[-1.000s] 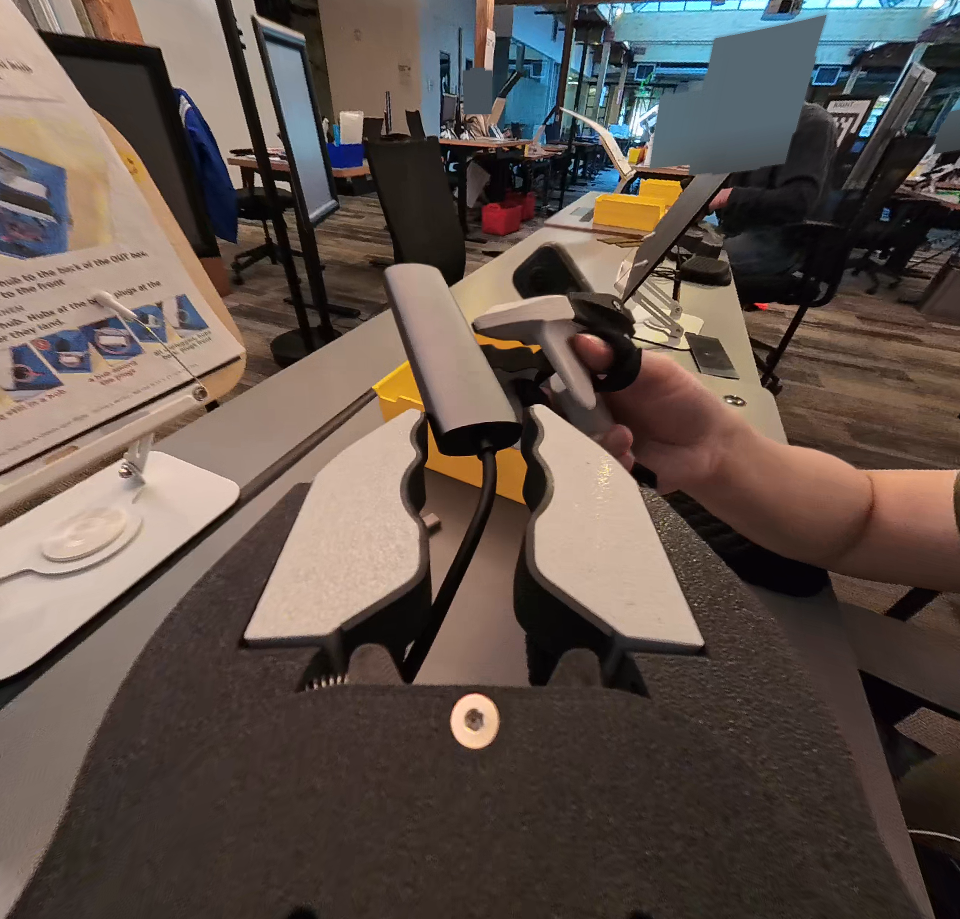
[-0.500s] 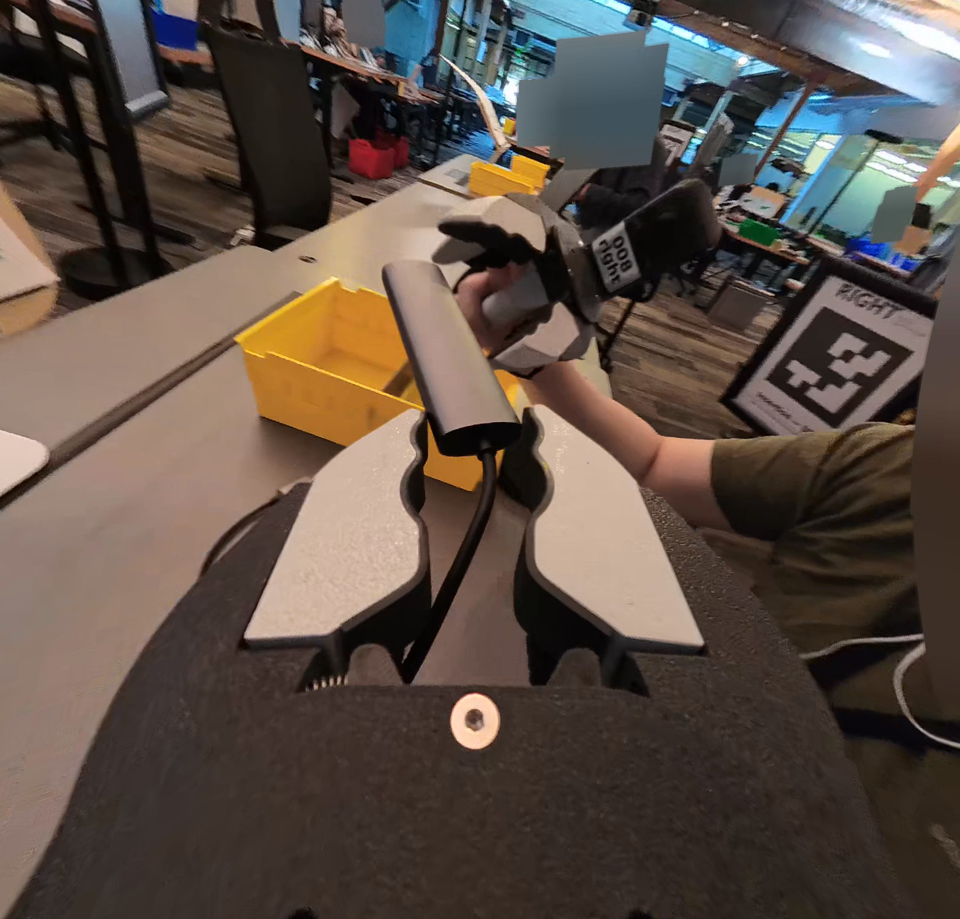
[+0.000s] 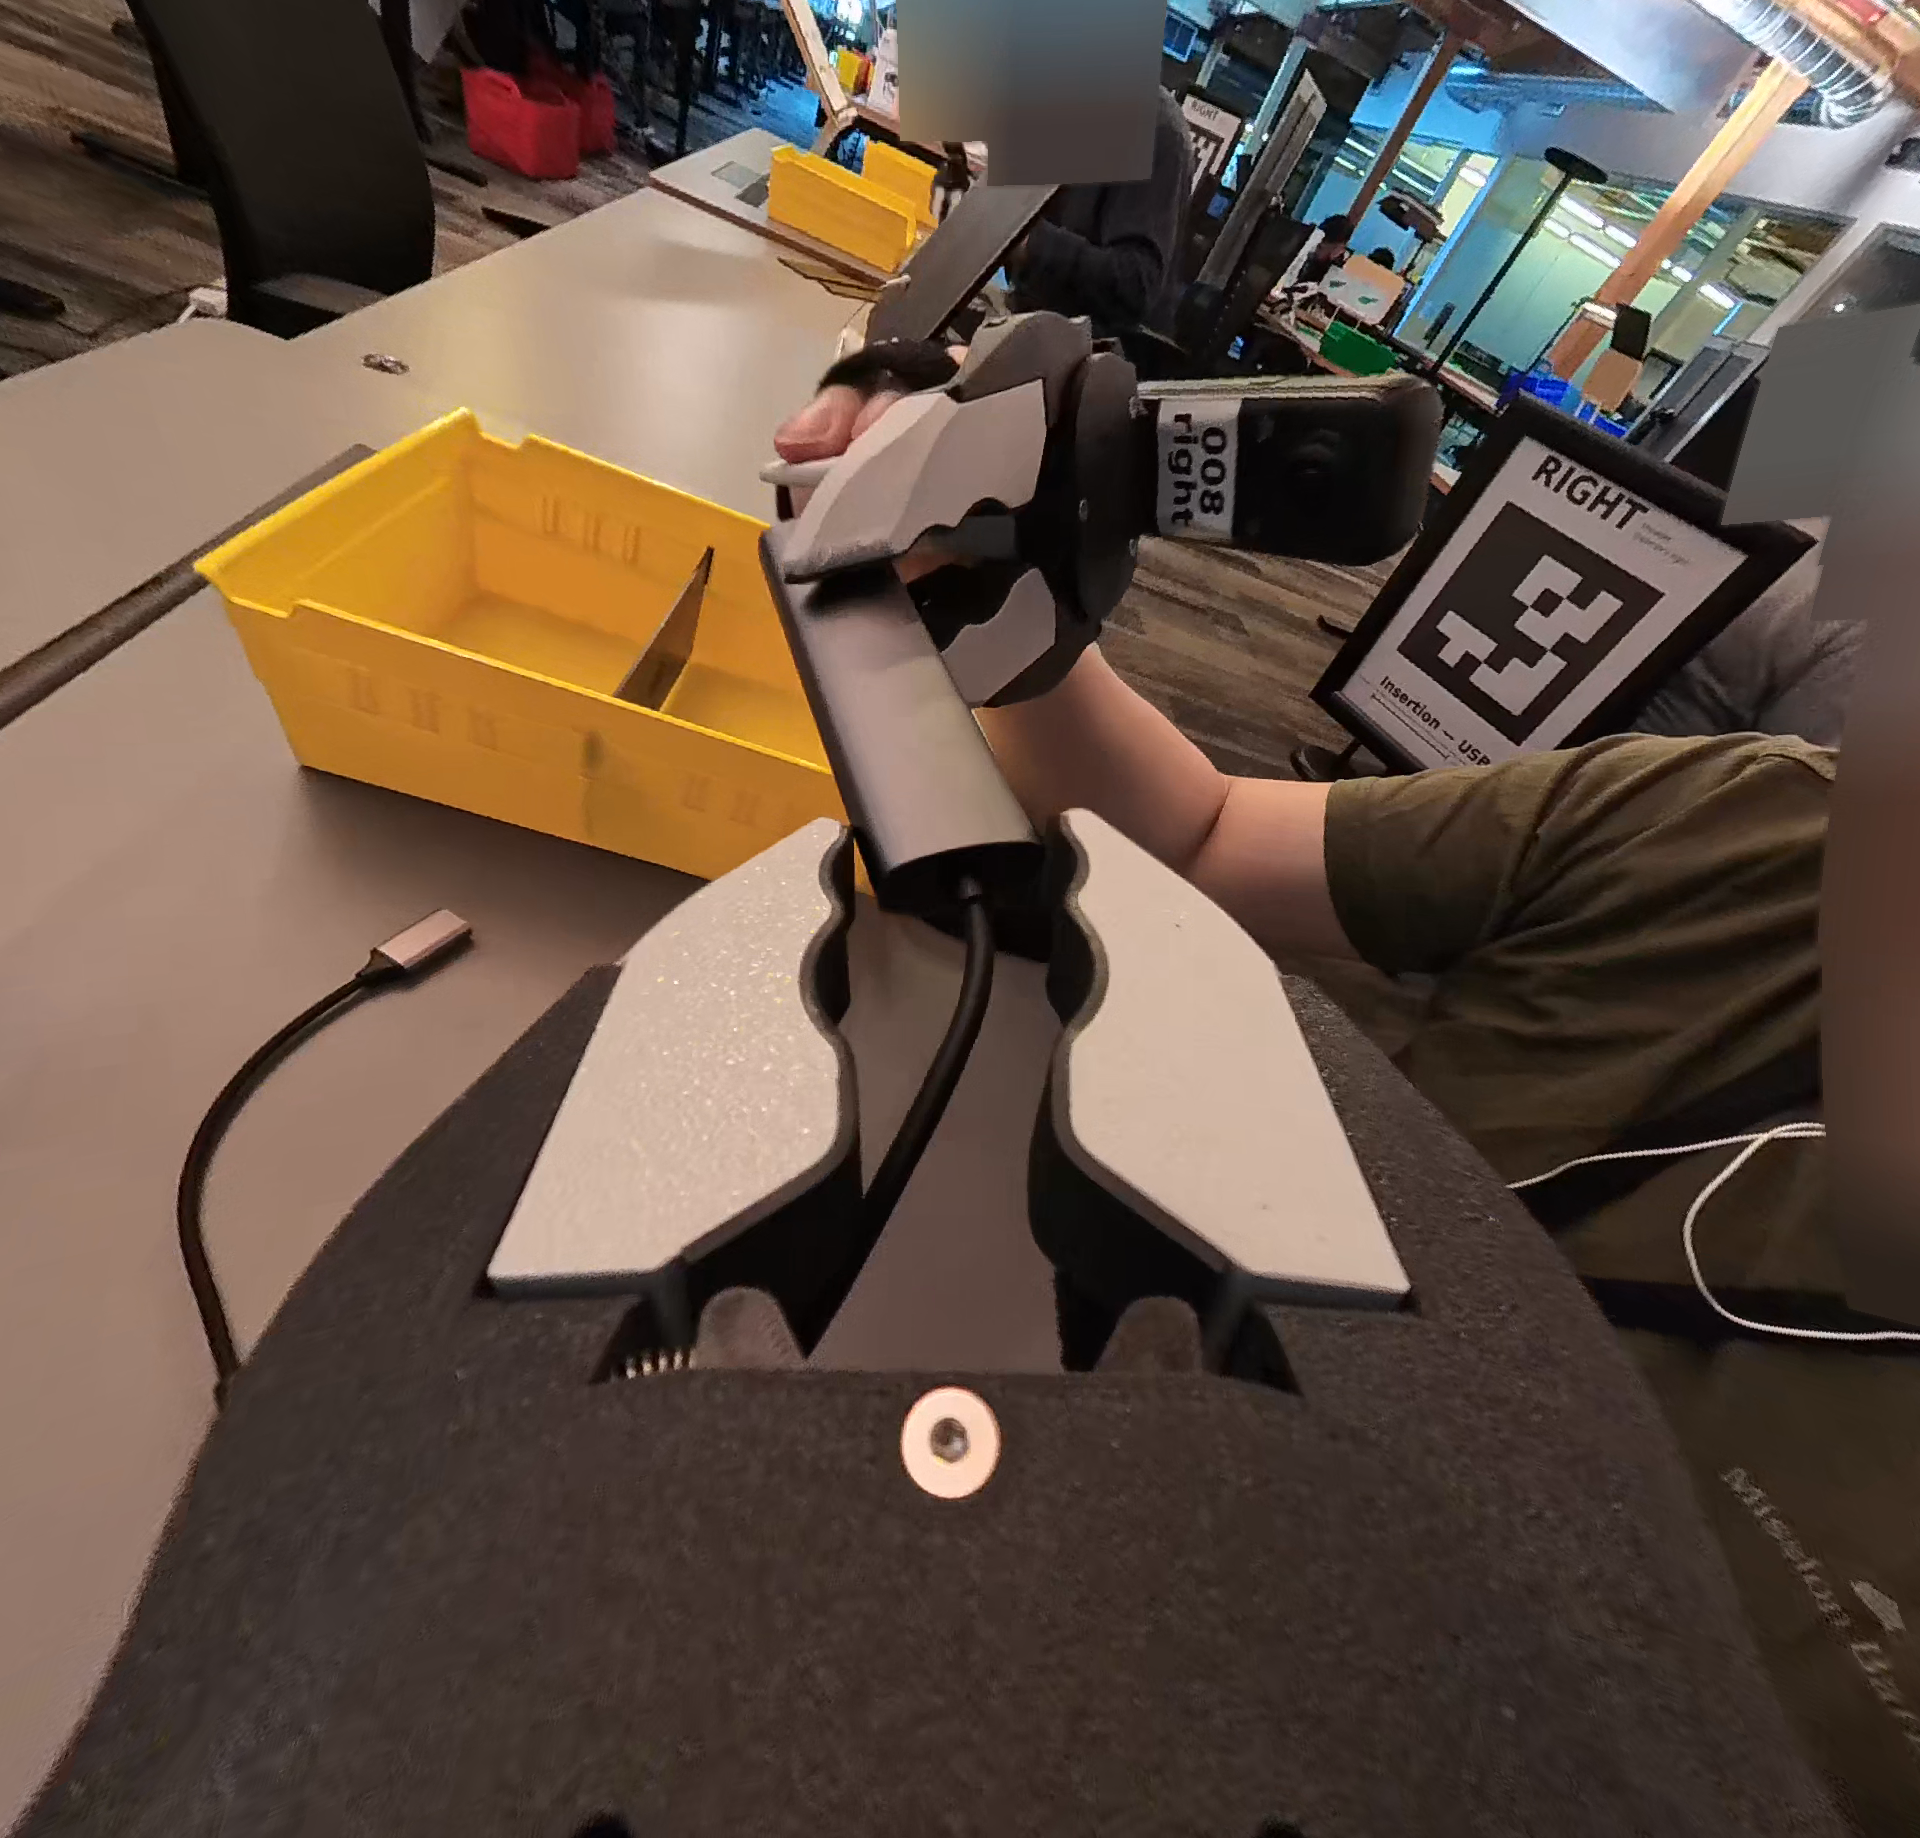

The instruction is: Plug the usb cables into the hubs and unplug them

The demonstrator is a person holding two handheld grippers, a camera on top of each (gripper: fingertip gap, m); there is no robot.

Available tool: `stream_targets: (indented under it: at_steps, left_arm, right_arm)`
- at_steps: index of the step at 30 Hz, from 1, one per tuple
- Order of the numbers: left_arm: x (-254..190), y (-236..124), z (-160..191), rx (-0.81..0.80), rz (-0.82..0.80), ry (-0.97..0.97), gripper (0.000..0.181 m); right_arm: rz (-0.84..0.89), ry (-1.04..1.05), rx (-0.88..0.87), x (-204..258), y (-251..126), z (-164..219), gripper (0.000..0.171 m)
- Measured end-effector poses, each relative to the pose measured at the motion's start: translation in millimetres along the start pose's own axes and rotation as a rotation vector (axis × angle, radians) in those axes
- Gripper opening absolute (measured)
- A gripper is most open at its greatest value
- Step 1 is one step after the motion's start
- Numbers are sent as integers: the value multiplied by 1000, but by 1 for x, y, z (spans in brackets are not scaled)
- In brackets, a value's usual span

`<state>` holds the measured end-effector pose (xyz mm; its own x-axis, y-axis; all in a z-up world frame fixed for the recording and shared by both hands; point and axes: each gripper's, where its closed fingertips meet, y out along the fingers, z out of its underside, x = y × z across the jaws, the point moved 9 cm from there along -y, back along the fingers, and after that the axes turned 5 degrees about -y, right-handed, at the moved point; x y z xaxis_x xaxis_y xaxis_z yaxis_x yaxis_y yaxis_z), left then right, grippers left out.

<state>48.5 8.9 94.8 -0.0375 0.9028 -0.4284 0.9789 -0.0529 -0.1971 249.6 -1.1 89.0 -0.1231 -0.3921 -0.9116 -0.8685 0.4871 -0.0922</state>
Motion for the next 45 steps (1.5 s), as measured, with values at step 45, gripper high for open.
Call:
stream_targets:
  at_steps: [45]
  left_arm:
    - [-24, -1, -19, -445, -192, 166, 63]
  right_arm:
    - [207, -99, 14, -9, -4, -32, 17]
